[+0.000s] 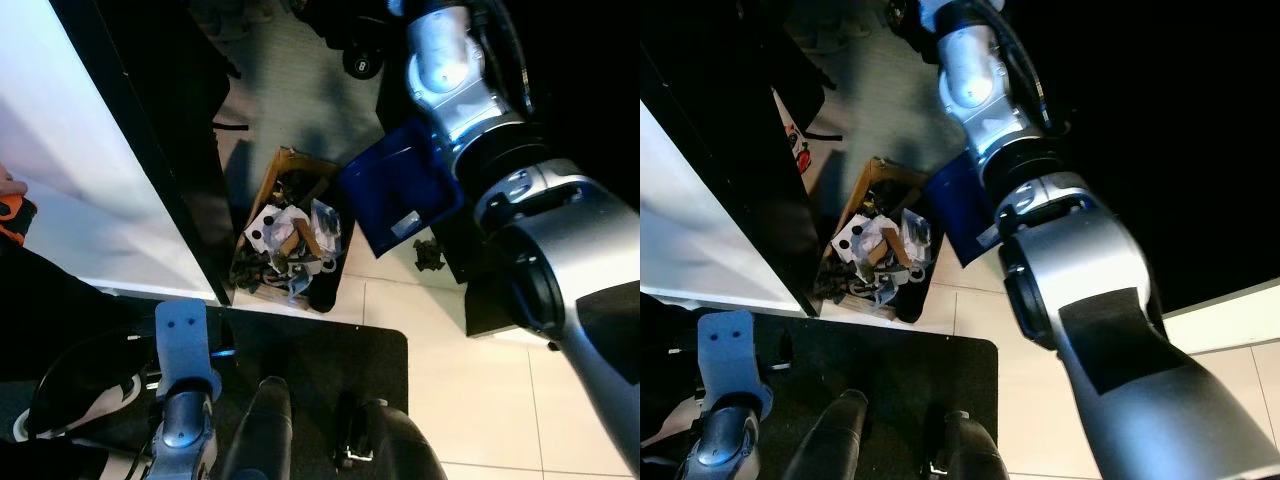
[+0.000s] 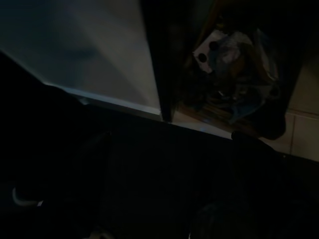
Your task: Sweep floor
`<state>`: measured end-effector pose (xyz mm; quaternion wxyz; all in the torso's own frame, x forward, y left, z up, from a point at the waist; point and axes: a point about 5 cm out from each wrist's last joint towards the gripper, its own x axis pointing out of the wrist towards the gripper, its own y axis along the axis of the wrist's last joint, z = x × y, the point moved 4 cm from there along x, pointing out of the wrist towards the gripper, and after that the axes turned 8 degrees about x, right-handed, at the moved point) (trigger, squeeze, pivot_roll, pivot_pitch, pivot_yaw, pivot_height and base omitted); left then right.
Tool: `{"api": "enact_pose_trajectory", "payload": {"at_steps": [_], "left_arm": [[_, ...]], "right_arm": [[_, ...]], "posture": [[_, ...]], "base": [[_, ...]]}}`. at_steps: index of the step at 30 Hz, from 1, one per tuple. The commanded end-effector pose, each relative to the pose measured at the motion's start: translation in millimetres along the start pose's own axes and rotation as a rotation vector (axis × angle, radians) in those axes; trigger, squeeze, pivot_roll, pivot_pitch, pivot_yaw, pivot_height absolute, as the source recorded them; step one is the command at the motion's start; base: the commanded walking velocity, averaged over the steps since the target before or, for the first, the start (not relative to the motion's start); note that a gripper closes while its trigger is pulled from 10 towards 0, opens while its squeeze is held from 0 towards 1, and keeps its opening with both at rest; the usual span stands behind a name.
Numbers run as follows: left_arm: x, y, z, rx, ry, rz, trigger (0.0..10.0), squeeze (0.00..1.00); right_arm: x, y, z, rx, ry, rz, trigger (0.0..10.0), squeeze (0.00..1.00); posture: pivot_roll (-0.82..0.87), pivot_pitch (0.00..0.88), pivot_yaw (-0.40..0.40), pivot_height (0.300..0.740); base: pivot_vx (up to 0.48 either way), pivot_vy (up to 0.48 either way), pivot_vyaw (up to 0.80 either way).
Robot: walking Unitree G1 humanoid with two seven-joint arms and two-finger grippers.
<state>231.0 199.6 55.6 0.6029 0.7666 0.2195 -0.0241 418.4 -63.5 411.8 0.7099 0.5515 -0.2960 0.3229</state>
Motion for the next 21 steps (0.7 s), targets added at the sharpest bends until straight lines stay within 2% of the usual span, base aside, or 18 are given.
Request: {"api": "enact_pose_trajectory", "payload": {"at_steps": [1, 2, 5, 7, 8, 9, 10, 12, 13, 14, 15, 17, 18, 21], "left_arm": [[-3.6, -12, 8.9, 0.002, -0.028, -0.049, 10.0, 0.0], [1.2, -10, 12.9, 0.019, -0.054, -0.041, 10.0, 0.0], [3.0, -10, 14.2, 0.026, -0.063, -0.039, 10.0, 0.0], [8.6, -9, 17.2, 0.054, -0.103, -0.038, 10.0, 0.0], [8.6, -9, 17.2, 0.054, -0.103, -0.038, 10.0, 0.0], [12.1, -9, 21.0, 0.063, -0.146, -0.042, 10.0, 0.0], [12.1, -9, 21.0, 0.063, -0.146, -0.042, 10.0, 0.0], [17.0, -7, 29.6, 0.097, -0.235, -0.035, 10.0, 0.0], [17.0, -7, 29.6, 0.097, -0.235, -0.035, 10.0, 0.0], [22.2, -3, 34.0, 0.111, -0.274, -0.021, 10.0, 0.0], [22.2, -3, 34.0, 0.111, -0.274, -0.021, 10.0, 0.0], [27.4, -1, 35.1, 0.117, -0.281, -0.016, 10.0, 0.0], [27.4, -1, 35.1, 0.117, -0.281, -0.016, 10.0, 0.0], [31.9, 2, 38.3, 0.126, -0.3, -0.008, 10.0, 0.0]], "right_arm": [[0.5, 2, 6.8, -0.031, 0.006, 0.03, 10.0, 0.0], [-2.7, -5, 23.1, -0.05, -0.014, 0.016, 10.0, 0.0], [-4.1, -8, 28.9, -0.059, -0.022, 0.01, 10.0, 0.0], [-11.8, -23, 48.1, -0.048, -0.063, -0.047, 10.0, 0.0], [-11.8, -23, 48.1, -0.048, -0.063, -0.047, 10.0, 0.0], [-20.0, -38, 59.7, -0.01, -0.091, -0.121, 10.0, 0.0], [-20.0, -38, 59.7, -0.01, -0.091, -0.121, 10.0, 0.0], [-42.3, -70, 80.5, 0.074, -0.163, -0.267, 10.0, 0.0], [-42.3, -70, 80.5, 0.074, -0.163, -0.267, 10.0, 0.0], [-66.3, -91, 97.5, 0.064, -0.217, -0.336, 10.0, 0.0], [-66.3, -91, 97.5, 0.064, -0.217, -0.336, 10.0, 0.0], [-84.2, -105, 109.4, 0.084, -0.27, -0.389, 10.0, 0.0], [-84.2, -105, 109.4, 0.084, -0.27, -0.389, 10.0, 0.0], [-101.7, -116, 121.9, 0.113, -0.332, -0.429, 10.0, 0.0]], "posture": [[0.36, 0.211, -0.157, 0.74], [0.33, 0.2, -0.138, 0.74], [0.33, 0.2, -0.138, 0.74], [0.3, 0.188, -0.118, 0.74], [0.3, 0.188, -0.118, 0.74], [0.28, 0.18, -0.105, 0.74], [0.28, 0.18, -0.105, 0.74], [0.26, 0.173, -0.088, 0.74], [0.26, 0.173, -0.088, 0.74], [0.25, 0.169, -0.075, 0.74], [0.25, 0.169, -0.075, 0.74], [0.22, 0.16, -0.053, 0.74], [0.22, 0.16, -0.053, 0.74], [0.21, 0.157, -0.04, 0.74]], "base": [[0.0, 0.0, 0.0], [0.0, 0.0, 0.0], [0.0, 0.0, 0.0], [0.0, 0.0, 0.0], [0.0, 0.0, 0.0], [0.0, 0.0, 0.0], [0.0, 0.0, 0.0], [0.0, 0.0, 0.0], [0.0, 0.0, 0.0], [0.0, 0.0, 0.0], [0.0, 0.0, 0.0], [0.0, 0.0, 0.0], [0.0, 0.0, 0.0], [0.0, 0.0, 0.0]]}}
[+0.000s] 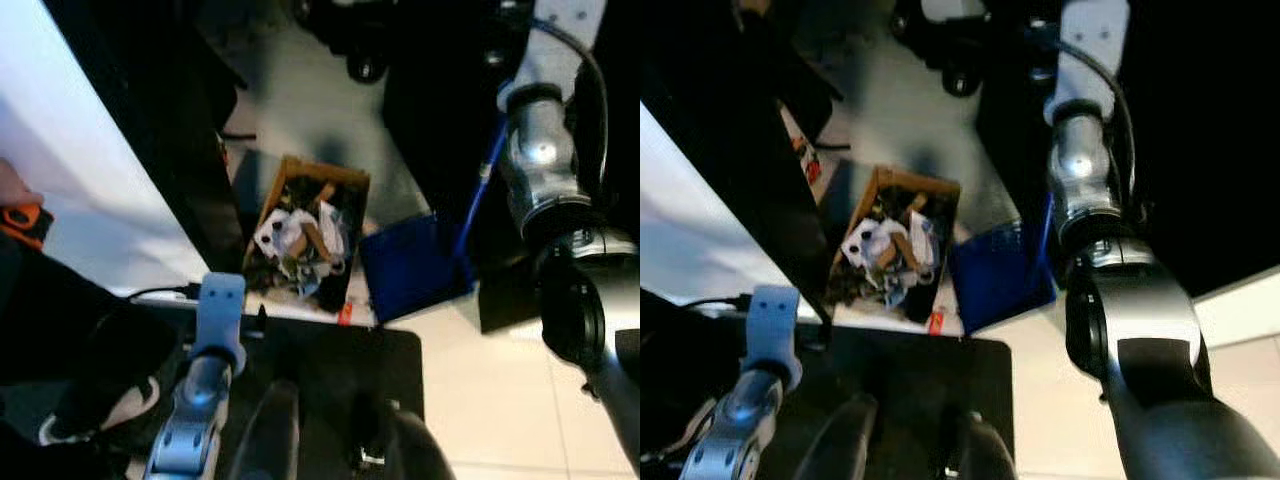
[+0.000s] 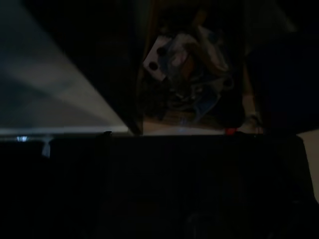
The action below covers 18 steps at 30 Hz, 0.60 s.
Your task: Sweep floor
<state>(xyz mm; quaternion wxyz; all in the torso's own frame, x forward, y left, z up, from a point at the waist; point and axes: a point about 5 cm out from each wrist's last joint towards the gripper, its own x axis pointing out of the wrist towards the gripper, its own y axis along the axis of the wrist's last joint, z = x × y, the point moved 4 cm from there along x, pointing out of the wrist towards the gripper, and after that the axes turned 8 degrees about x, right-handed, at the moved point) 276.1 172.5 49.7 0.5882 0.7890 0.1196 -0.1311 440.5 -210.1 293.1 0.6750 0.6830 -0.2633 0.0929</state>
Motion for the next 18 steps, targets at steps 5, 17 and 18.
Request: {"api": "enact_pose_trajectory", "payload": {"at_steps": [5, 17, 18], "left_arm": [[2.0, -12, 6.2, 0.029, -0.045, -0.038, 10.0, 0.0], [6.9, -26, 17.9, 0.052, -0.146, -0.078, 10.0, 0.0], [8.0, -27, 18.2, 0.055, -0.15, -0.08, 10.0, 0.0]], "right_arm": [[-9.5, -12, 17.2, -0.022, -0.022, -0.017, 10.0, 0.0], [-66.0, -84, 23.6, 0.033, 0.02, -0.259, 10.0, 0.0], [-71.7, -90, 22.4, 0.022, 0.03, -0.282, 10.0, 0.0]], "posture": [[0.19, 0.154, -0.032, 0.74], [0.14, 0.142, -0.021, 0.74], [0.13, 0.138, -0.015, 0.74]], "base": [[0.0, 0.0, 0.0], [0.0, 0.0, 0.0], [0.0, 0.0, 0.0]]}}
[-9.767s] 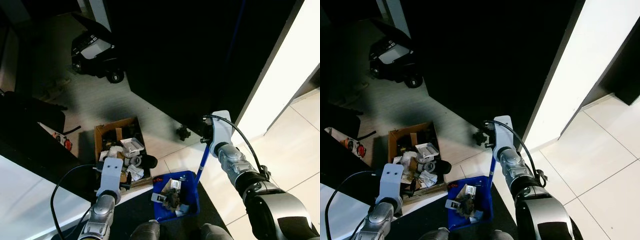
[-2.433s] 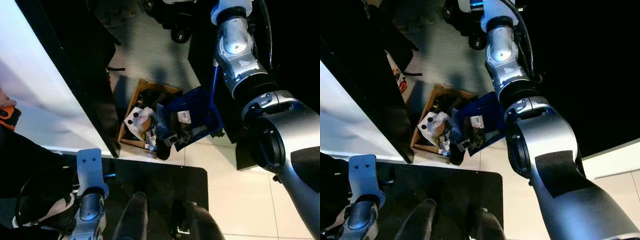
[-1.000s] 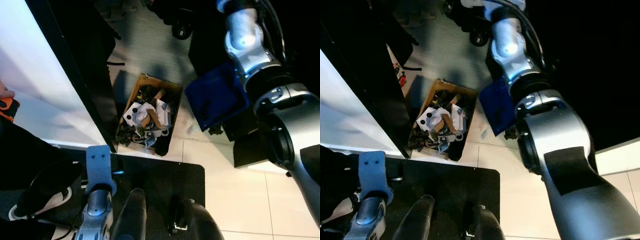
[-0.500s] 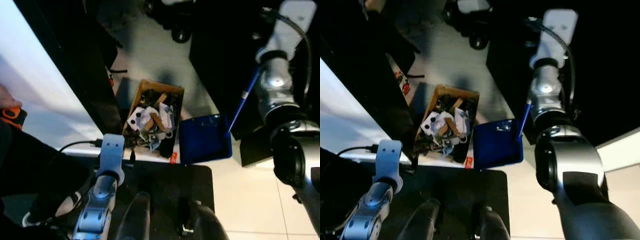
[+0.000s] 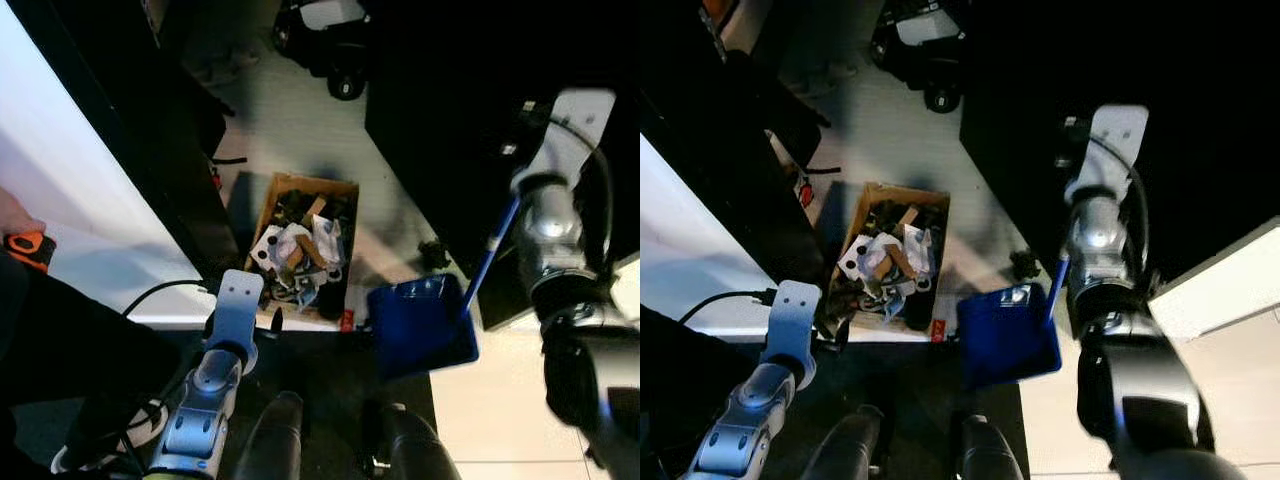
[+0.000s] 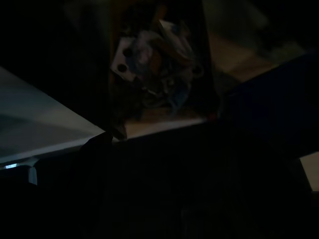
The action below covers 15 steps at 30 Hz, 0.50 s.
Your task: Sweep floor
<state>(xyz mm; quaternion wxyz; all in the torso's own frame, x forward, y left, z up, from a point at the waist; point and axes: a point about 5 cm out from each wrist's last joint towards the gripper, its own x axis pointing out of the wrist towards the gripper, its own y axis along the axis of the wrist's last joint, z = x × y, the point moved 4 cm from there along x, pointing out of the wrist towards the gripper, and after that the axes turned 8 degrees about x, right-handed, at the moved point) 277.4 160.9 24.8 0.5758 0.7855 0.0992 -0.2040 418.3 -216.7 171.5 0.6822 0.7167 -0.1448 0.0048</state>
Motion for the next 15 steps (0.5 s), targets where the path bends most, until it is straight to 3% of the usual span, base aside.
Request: {"api": "enact_pose_trajectory", "payload": {"at_steps": [1, 5, 10, 12, 13, 15], "left_arm": [[1.0, -11, 1.5, 0.02, -0.018, -0.031, 10.0, 0.0], [3.5, -14, 2.0, 0.021, -0.025, -0.045, 10.0, 0.0], [4.2, -26, 4.3, 0.006, -0.053, -0.08, 10.0, 0.0], [4.2, -26, 4.3, 0.006, -0.053, -0.08, 10.0, 0.0], [3.0, -29, 4.7, 0.001, -0.053, -0.083, 10.0, 0.0], [2.9, -30, 4.8, -0.002, -0.052, -0.083, 10.0, 0.0]], "right_arm": [[-5.1, -5, 1.0, -0.011, 0.009, -0.01, 10.0, 0.0], [-16.5, -21, -0.9, -0.034, 0.034, -0.047, 10.0, 0.0], [-48.0, -50, -6.8, -0.052, 0.119, -0.127, 10.0, 0.0], [-48.0, -50, -6.8, -0.052, 0.119, -0.127, 10.0, 0.0], [-58.4, -61, -8.0, -0.045, 0.129, -0.154, 10.0, 0.0], [-61.7, -64, -8.5, -0.04, 0.131, -0.164, 10.0, 0.0]], "posture": [[0.12, 0.136, -0.008, 0.74], [0.11, 0.134, 0.001, 0.74], [0.08, 0.134, 0.025, 0.74], [0.08, 0.134, 0.025, 0.74], [0.07, 0.133, 0.03, 0.74], [0.07, 0.133, 0.03, 0.74]], "base": [[0.0, 0.0, 0.0], [0.0, 0.0, 0.0], [0.0, 0.0, 0.0], [0.0, 0.0, 0.0], [0.0, 0.0, 0.0], [0.0, 0.0, 0.0]]}}
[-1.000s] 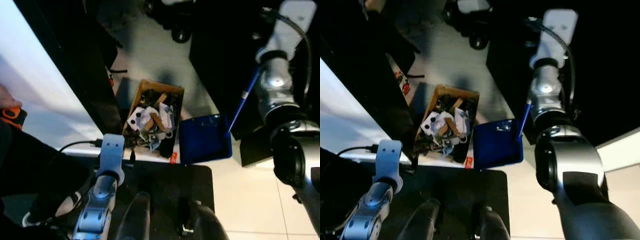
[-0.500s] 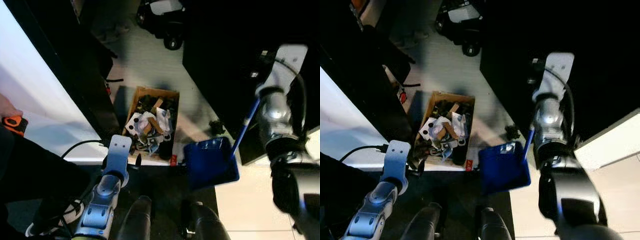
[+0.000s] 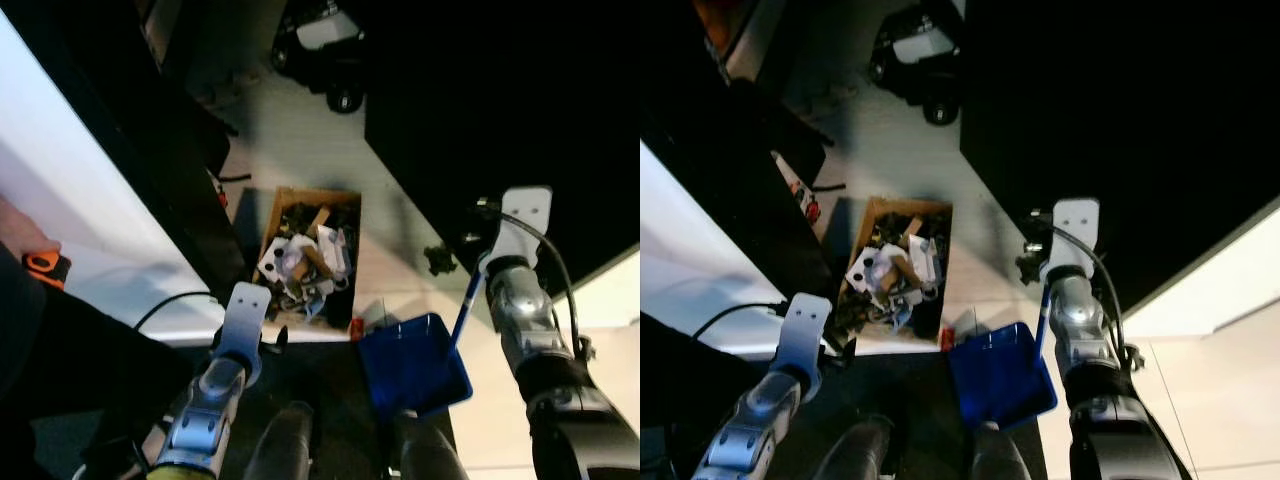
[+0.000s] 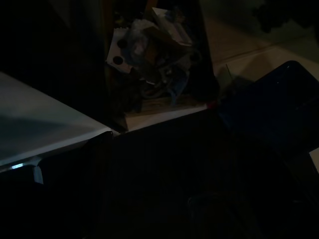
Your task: Sweep floor
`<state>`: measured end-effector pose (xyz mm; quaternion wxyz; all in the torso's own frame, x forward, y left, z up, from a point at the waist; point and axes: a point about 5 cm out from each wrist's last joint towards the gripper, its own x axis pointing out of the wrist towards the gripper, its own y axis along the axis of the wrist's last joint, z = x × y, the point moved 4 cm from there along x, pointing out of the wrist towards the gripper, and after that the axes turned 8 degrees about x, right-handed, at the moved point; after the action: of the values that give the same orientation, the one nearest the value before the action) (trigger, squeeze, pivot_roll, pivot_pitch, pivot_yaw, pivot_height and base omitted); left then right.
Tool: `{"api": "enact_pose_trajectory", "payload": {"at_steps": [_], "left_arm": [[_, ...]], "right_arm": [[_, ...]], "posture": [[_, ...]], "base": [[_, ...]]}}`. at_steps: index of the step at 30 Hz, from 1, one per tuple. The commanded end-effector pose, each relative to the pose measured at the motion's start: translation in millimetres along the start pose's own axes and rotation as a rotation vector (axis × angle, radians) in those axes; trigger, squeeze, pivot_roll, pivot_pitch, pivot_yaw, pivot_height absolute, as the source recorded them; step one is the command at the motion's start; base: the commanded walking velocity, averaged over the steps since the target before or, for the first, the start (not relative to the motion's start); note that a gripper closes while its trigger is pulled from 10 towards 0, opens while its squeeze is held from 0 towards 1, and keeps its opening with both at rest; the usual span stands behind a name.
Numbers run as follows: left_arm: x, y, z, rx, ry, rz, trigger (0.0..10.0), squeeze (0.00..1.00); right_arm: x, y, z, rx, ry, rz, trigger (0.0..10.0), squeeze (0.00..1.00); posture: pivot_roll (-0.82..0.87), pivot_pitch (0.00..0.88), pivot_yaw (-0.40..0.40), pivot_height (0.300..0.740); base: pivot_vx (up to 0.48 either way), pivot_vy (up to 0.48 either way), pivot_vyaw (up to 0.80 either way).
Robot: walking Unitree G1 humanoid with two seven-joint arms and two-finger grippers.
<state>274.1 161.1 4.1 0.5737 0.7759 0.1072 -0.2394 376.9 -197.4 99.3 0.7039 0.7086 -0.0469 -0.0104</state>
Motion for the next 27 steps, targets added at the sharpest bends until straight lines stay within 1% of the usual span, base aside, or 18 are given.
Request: {"api": "enact_pose_trajectory", "payload": {"at_steps": [1, 2, 3, 4, 5, 6, 7, 9, 10, 11, 12, 13, 15, 19, 21, 23, 24, 27], "left_arm": [[-2.5, -11, -0.9, 0.002, -0.002, -0.027, 10.0, 0.0], [-2.0, -15, 0.8, -0.004, 0.002, -0.028, 10.0, 0.0], [-2.0, -15, 0.8, -0.004, 0.002, -0.028, 10.0, 0.0], [-1.8, -16, 1.7, -0.006, 0.002, -0.026, 10.0, 0.0], [-1.8, -16, 1.7, -0.006, 0.002, -0.026, 10.0, 0.0], [-1.8, -17, 2.7, -0.01, 0.002, -0.022, 10.0, 0.0], [-1.8, -17, 2.7, -0.01, 0.002, -0.022, 10.0, 0.0], [-1.4, -18, 2.8, -0.021, -0.001, -0.019, 10.0, 0.0], [-1.4, -18, 2.8, -0.021, -0.001, -0.019, 10.0, 0.0], [-0.2, -21, 1.3, -0.013, -0.004, -0.027, 10.0, 0.0], [-0.2, -21, 1.3, -0.013, -0.004, -0.027, 10.0, 0.0], [1.0, -23, -0.3, -0.004, -0.006, -0.035, 10.0, 0.0], [2.4, -25, -2.1, 0.005, -0.006, -0.04, 10.0, 0.0], [8.3, -25, -5.8, 0.024, 0.002, -0.045, 10.0, 0.0], [11.0, -25, -6.4, 0.03, 0.01, -0.049, 10.0, 0.0], [11.7, -25, -6.2, 0.03, 0.011, -0.049, 10.0, 0.0], [12.3, -27, -6.0, 0.03, 0.017, -0.052, 10.0, 0.0], [12.5, -30, -6.6, 0.028, 0.024, -0.056, 10.0, 0.0]], "right_arm": [[-2.7, -2, -3.0, 0.005, 0.013, -0.004, 10.0, 0.0], [-10.2, -16, -5.3, 0.06, -0.013, -0.03, 10.0, 0.0], [-10.2, -16, -5.3, 0.06, -0.013, -0.03, 10.0, 0.0], [-13.8, -23, -5.9, 0.105, -0.035, -0.051, 10.0, 0.0], [-13.8, -23, -5.9, 0.105, -0.035, -0.051, 10.0, 0.0], [-17.9, -32, -5.9, 0.16, -0.063, -0.072, 10.0, 0.0], [-17.9, -32, -5.9, 0.16, -0.063, -0.072, 10.0, 0.0], [-25.1, -46, -6.6, 0.307, -0.116, -0.118, 10.0, 0.0], [-25.1, -46, -6.6, 0.307, -0.116, -0.118, 10.0, 0.0], [-28.1, -49, -8.4, 0.367, -0.123, -0.131, 10.0, 0.0], [-28.1, -49, -8.4, 0.367, -0.123, -0.131, 10.0, 0.0], [-29.8, -50, -10.8, 0.399, -0.114, -0.137, 10.0, 0.0], [-30.9, -50, -13.5, 0.399, -0.098, -0.142, 10.0, 0.0], [-33.2, -52, -22.7, 0.36, -0.023, -0.158, 10.0, 0.0], [-36.0, -58, -28.9, 0.343, 0.014, -0.183, 10.0, 0.0], [-37.2, -61, -31.2, 0.342, 0.025, -0.193, 10.0, 0.0], [-41.3, -64, -39.8, 0.356, 0.061, -0.21, 10.0, 0.0], [-45.4, -66, -46.4, 0.362, 0.092, -0.22, 10.0, 0.0]], "posture": [[0.07, 0.133, 0.03, 0.74], [0.06, 0.127, 0.034, 0.74], [0.06, 0.127, 0.034, 0.74], [0.06, 0.127, 0.034, 0.74], [0.06, 0.127, 0.034, 0.74], [0.06, 0.122, 0.039, 0.74], [0.06, 0.122, 0.039, 0.74], [0.05, 0.119, 0.043, 0.74], [0.05, 0.119, 0.043, 0.74], [0.05, 0.118, 0.044, 0.74], [0.05, 0.118, 0.044, 0.74], [0.04, 0.118, 0.044, 0.74], [0.04, 0.112, 0.048, 0.74], [0.03, 0.101, 0.047, 0.74], [0.03, 0.098, 0.046, 0.74], [0.02, 0.091, 0.041, 0.74], [0.02, 0.089, 0.039, 0.74], [0.02, 0.087, 0.038, 0.74]], "base": [[0.0, 0.0, 0.0], [0.0, 0.0, 0.0], [0.0, 0.0, 0.0], [0.0, 0.0, 0.0], [0.0, 0.0, 0.0], [0.0, 0.0, 0.0], [0.0, 0.0, 0.0], [0.0, 0.0, 0.0], [0.0, 0.0, 0.0], [0.0, 0.0, 0.0], [0.0, 0.0, 0.0], [0.0, 0.0, 0.0], [0.0, 0.0, 0.0], [0.0, 0.0, 0.0], [0.0, 0.0, 0.0], [0.0, 0.0, 0.0], [0.0, 0.0, 0.0], [0.0, 0.0, 0.0]]}}
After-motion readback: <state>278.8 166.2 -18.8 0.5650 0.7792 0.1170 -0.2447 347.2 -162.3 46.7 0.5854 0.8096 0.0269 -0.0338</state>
